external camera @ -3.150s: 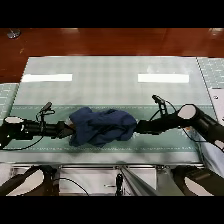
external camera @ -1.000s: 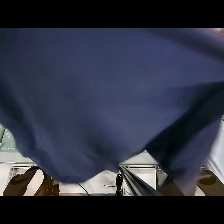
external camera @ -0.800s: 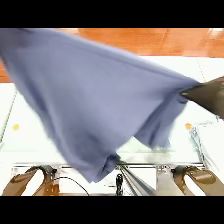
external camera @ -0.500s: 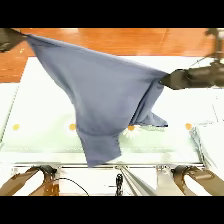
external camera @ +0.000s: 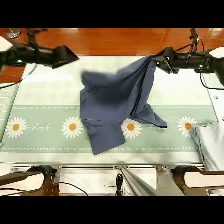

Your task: Fold the shirts.

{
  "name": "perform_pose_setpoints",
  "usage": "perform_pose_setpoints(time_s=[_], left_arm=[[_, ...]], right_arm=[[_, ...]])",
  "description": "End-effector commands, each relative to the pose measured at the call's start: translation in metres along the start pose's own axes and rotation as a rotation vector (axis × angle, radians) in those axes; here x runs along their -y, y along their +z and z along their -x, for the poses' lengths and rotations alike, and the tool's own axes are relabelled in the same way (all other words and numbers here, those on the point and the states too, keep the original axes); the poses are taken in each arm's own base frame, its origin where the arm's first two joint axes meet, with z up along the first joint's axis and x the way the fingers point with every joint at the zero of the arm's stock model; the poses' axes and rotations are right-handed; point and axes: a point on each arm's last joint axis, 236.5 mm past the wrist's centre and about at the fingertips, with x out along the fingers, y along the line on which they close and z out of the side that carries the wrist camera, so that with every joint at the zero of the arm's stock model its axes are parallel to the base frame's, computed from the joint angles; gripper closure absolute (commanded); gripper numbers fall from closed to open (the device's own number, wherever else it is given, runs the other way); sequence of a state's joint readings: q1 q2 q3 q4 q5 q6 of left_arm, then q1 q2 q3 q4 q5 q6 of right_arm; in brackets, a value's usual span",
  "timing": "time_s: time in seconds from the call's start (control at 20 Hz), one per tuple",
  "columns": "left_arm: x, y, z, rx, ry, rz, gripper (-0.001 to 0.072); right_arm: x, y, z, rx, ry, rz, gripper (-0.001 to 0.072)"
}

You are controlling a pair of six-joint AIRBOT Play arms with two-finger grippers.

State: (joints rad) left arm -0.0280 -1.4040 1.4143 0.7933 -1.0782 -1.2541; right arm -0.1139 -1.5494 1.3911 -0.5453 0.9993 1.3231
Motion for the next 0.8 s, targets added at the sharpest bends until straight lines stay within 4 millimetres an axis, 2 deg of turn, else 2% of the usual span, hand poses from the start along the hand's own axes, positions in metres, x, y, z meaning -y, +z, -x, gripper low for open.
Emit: perform_pose_setpoints(time_s=[0.0,0.1,0.15,0.25,0.3,0.35,0.45,0.5,0.65,0.75], left_arm=[[-0.030,-0.041,-0.011,-0.181,0.062,0.046,0.0001],[-0.079,-0.075,0.017,-0.320,0.198,0.132,0.0001],[-0.098,-0.093,0.031,-0.378,0.236,0.177,0.0002],[-0.118,-0.131,0.045,-0.435,0.223,0.319,0.0002],[-0.122,-0.153,0.044,-0.453,0.208,0.382,0.0002],[-0.123,-0.178,0.040,-0.473,0.197,0.437,0.0002],[-0.115,-0.227,0.025,-0.498,0.154,0.524,0.0002],[-0.106,-0.244,0.014,-0.482,0.110,0.564,0.0002],[-0.077,-0.266,-0.018,-0.394,-0.042,0.678,0.0002],[-0.063,-0.267,-0.033,-0.336,-0.101,0.677,0.0002]], right_arm=[[0.016,0.016,0.015,-0.004,0.055,-0.062,0.0084],[0.041,0.005,0.059,-0.104,0.022,-0.035,0.0084],[0.066,-0.010,0.086,-0.172,-0.044,-0.029,0.0084],[0.130,-0.044,0.138,-0.265,-0.281,-0.045,0.0085],[0.158,-0.061,0.159,-0.256,-0.382,-0.081,0.0085],[0.176,-0.075,0.170,-0.213,-0.428,-0.121,0.0085],[0.191,-0.104,0.173,-0.096,-0.414,-0.225,0.0088],[0.190,-0.118,0.168,-0.051,-0.381,-0.246,0.0088],[0.176,-0.153,0.151,-0.009,-0.297,-0.256,0.0088],[0.171,-0.161,0.147,0.012,-0.273,-0.265,0.0088]])
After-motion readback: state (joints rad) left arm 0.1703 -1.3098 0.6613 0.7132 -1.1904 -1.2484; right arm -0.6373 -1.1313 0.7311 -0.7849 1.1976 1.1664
